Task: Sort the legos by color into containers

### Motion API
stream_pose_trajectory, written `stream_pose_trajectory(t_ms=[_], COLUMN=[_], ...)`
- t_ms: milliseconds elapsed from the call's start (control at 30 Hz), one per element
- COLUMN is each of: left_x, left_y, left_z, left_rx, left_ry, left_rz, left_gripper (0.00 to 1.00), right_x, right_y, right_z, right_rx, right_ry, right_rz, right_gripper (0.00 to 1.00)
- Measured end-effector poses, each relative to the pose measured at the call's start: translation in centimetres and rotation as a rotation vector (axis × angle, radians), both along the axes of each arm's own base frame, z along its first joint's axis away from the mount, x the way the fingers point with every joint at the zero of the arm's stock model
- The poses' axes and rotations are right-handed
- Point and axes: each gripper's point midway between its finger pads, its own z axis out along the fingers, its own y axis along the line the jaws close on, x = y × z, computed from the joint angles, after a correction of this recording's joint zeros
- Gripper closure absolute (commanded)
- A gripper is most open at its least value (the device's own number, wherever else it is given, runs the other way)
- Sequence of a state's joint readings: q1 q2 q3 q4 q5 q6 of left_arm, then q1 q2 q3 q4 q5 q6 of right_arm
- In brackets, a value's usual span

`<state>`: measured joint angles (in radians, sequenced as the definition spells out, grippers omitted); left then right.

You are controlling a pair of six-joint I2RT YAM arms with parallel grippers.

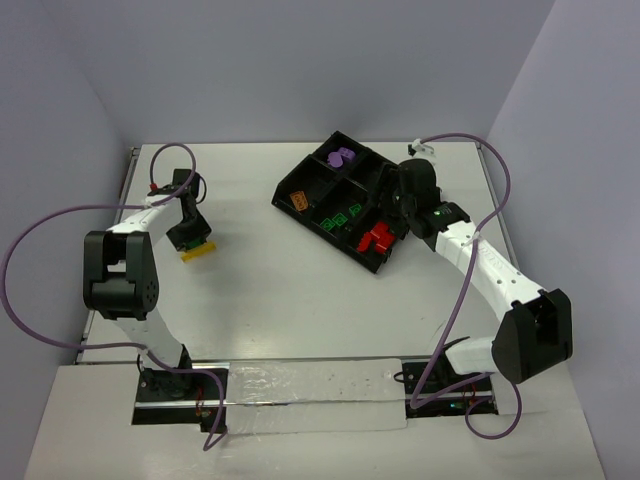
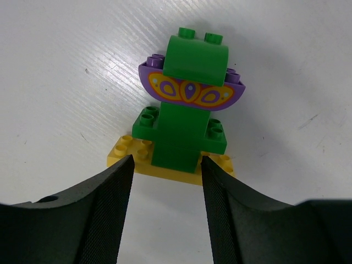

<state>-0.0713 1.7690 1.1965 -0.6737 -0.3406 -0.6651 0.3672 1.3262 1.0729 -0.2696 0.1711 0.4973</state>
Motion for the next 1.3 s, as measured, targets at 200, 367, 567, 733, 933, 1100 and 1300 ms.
stream_pose_trajectory(t_ms=[200,367,567,733,933,1100,1300], left_x=[0.1,0.2,0.1,0.0,0.1,0.0,-0.8], left_y=[0.2,0.2,0.2,0.2,0.0,-0.8,-3.7], left_z=[-0.1,-1.0,-1.9,-2.1,-2.0,-1.7,-1.4], left_rx=[0.011,0.018,0.019,0.016,0.010,0.006,0.004], left_ry=[0.003,0.025,0.049,0.054,0.050,0.042,0.040], left_rz=[-0.020,-0.038,-0.045,-0.047,-0.049,-0.069,-0.146], left_gripper=[0.38,0.28,0.37,0.49,0.57,0.65,0.67], right_x=[0.0,0.0,0.0,0.0,0.0,0.0,-0.1], right_y=[0.0,0.0,0.0,0.0,0.0,-0.1,-0.2], right_z=[-0.1,0.0,0.1,0.1,0.1,0.2,0.7], right_rx=[-0.001,0.000,0.001,0.000,-0.001,-0.001,0.002], right_ry=[0.001,-0.001,-0.005,-0.006,-0.007,-0.010,-0.021], right_rz=[0.000,0.000,0.000,-0.001,-0.001,-0.004,-0.007], right_gripper=[0.27,0.27,0.27,0.27,0.27,0.27,0.27])
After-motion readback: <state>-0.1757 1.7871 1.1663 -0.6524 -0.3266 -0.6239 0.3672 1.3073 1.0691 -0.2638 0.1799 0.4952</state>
